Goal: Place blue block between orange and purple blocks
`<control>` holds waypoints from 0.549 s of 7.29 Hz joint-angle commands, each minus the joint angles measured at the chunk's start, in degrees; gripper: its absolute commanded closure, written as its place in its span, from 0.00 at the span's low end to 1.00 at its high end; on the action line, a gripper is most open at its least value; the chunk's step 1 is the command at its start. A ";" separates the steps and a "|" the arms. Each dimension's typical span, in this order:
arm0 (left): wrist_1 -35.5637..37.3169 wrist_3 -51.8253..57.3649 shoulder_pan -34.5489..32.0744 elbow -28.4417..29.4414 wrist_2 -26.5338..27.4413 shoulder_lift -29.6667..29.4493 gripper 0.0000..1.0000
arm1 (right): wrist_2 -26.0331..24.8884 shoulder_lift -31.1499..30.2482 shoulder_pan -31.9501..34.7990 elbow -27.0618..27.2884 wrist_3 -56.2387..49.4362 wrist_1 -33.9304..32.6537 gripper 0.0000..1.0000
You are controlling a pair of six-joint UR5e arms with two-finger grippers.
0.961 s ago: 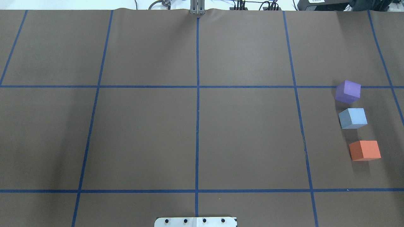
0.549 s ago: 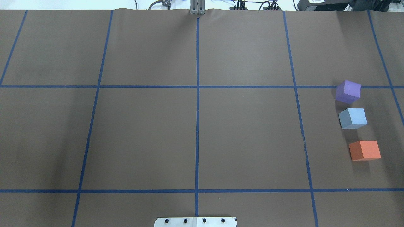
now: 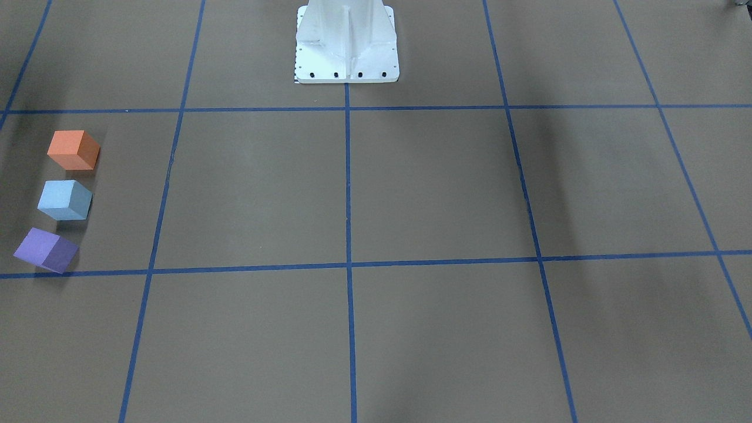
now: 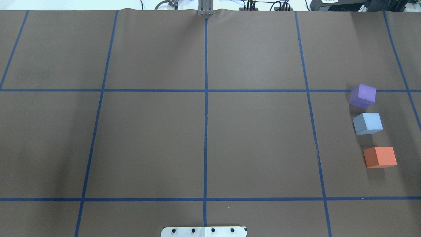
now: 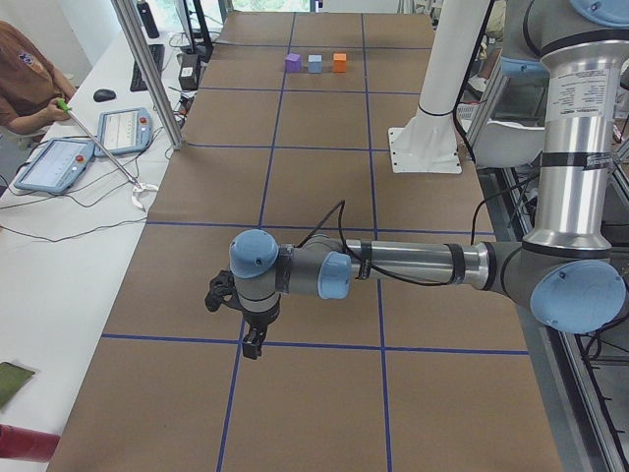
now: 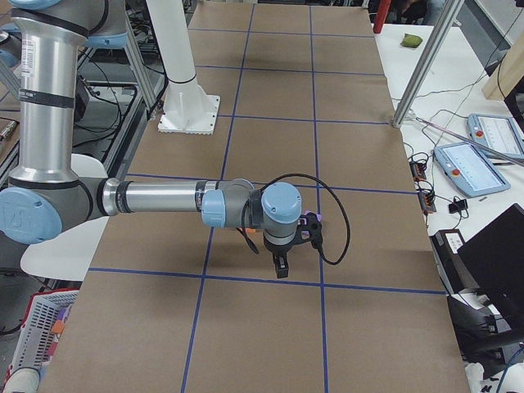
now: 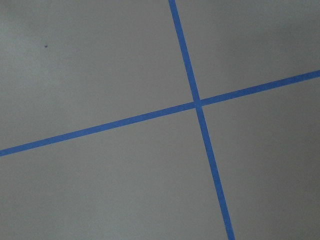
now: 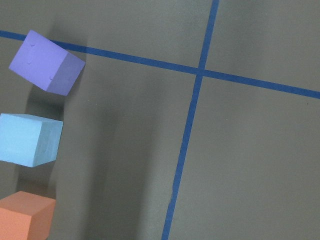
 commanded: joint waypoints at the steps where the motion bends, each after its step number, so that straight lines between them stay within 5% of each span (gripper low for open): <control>1: 0.09 -0.24 0.00 0.06 0.00 0.05 0.00 | -0.03 0.03 0.00 -0.12 0.00 -0.01 0.00; 4: 0.09 -6.07 0.00 0.85 0.09 0.05 0.00 | -0.03 -0.06 0.00 -0.21 2.96 -0.01 0.01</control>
